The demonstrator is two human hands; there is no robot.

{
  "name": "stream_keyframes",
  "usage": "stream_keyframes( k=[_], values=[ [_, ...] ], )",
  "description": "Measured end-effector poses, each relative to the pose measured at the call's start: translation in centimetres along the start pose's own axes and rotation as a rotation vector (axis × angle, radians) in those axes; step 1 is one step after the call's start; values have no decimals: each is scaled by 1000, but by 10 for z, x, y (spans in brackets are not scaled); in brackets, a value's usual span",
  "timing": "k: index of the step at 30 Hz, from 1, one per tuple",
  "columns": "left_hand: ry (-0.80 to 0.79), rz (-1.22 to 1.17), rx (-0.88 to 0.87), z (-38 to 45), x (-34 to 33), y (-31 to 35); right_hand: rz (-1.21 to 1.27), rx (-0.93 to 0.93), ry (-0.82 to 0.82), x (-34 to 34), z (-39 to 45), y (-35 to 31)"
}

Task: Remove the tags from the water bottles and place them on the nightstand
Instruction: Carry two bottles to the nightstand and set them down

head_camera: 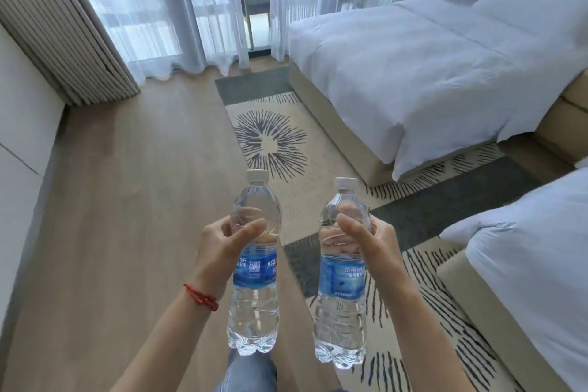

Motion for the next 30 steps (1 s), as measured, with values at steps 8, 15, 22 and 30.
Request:
stream_keyframes(
  k=[8,15,22,30],
  values=[
    [-303,46,21,148,-75,5,67,-12,283,40,94,-1],
    [-581,91,0,265,-149,28,182,-8,583,77,167,-9],
    [-774,136,55,331,-225,22,161,-33,851,119,198,-10],
    [-943,159,83,355,-337,9,54,-73,1013,195,217,-10]
  ],
)
Point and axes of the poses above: each hand's wrist, its own z-axis towards the middle knuckle, its own x-axis out of the back of the hand, y = z × x, the point moved 5 cm from there along z, towards the middle knuckle, and after that the axes turned 1 degree about -z, right-handed, at the moved point
